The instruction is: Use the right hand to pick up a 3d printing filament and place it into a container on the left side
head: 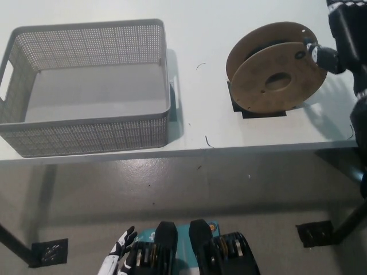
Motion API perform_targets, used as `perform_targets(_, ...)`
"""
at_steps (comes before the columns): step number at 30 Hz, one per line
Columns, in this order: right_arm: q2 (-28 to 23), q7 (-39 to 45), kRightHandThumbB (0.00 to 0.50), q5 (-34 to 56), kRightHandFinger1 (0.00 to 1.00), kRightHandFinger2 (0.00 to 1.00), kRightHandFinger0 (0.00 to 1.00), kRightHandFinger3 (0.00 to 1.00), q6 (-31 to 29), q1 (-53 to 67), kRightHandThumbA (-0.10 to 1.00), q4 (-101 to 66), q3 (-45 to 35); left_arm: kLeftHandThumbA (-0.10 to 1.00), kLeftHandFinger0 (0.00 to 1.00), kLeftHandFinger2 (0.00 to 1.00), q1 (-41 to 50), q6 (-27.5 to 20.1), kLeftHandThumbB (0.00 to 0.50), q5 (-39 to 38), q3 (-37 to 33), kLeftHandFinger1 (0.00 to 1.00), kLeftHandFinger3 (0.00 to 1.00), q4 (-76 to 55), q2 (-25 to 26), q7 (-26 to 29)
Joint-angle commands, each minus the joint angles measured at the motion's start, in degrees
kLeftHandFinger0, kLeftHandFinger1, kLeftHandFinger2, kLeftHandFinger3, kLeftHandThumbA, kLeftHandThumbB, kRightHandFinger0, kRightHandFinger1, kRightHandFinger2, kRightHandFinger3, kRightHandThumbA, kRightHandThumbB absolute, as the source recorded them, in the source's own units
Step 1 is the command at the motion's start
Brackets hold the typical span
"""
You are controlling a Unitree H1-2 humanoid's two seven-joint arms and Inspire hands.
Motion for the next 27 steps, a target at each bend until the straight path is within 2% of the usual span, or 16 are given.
perform_targets(1,-7.98,46.88,0.5,12.76,1.0,1.0,1.0,1.0,8.13,-31.83,0.83,13.48,7.63,1.0,1.0,1.0,0.13,-2.44,0.268,-0.55,0.22,1.0,1.0,-2.23,0.67,0.3)
perform_targets(6,-4.93,55.56,0.488,15.01,1.0,1.0,1.0,1.0,9.55,-37.84,0.8,24.16,9.51,1.0,1.0,1.0,-0.04,-2.12,0.261,-0.21,0.12,1.0,1.0,-2.46,0.8,0.21)
perform_targets(7,-4.2,57.06,0.462,16.49,1.0,1.0,1.0,1.0,9.85,-38.82,0.77,26.68,9.2,1.0,1.0,1.0,-0.14,-2.25,0.26,-0.27,0.08,1.0,1.0,-2.27,0.88,0.11)
perform_targets(8,-3.3,58.88,0.484,17.45,1.0,1.0,1.0,1.0,11.51,-39.97,0.75,29.37,8.91,1.0,1.0,1.0,-0.2,-2.07,0.268,-0.38,0.03,1.0,1.0,-2.22,0.88,-0.05)
perform_targets(9,-3.03,59.48,0.485,17.67,1.0,1.0,1.0,1.0,12.17,-40.35,0.74,30.23,8.88,1.0,1.0,1.0,-0.21,-1.96,0.269,-0.41,0.02,1.0,1.0,-2.26,0.91,-0.11)
perform_targets(12,-2.4,62.14,0.5,17.93,1.0,1.0,1.0,1.0,9.72,-42.74,0.79,34.74,9.46,1.0,1.0,1.0,-0.26,-1.59,0.273,-0.42,-0.07,1.0,1.0,-2.61,1.11,-0.44)
perform_targets(16,-1.52,63.93,0.5,18.0,1.0,1.0,1.0,1.0,9.38,-45.21,0.77,38.94,9.6,1.0,1.0,1.0,-0.29,-0.95,0.278,-0.86,-0.1,1.0,1.0,-3.09,1.37,-1.02)
perform_targets(22,-1.23,64.71,0.5,15.87,1.0,1.0,1.0,1.0,5.24,-48.85,0.79,46.49,10.64,1.0,1.0,1.0,-0.61,-0.68,0.298,-0.89,-0.29,1.0,1.0,-3.14,1.72,-1.52)
perform_targets(27,-0.39,63.98,0.5,13.83,1.0,1.0,1.0,1.0,4.12,-52.01,0.71,54.89,11.35,1.0,1.0,1.0,-0.98,-0.18,0.309,-1.54,-0.42,1.0,1.0,-3.52,2.05,-2.24)
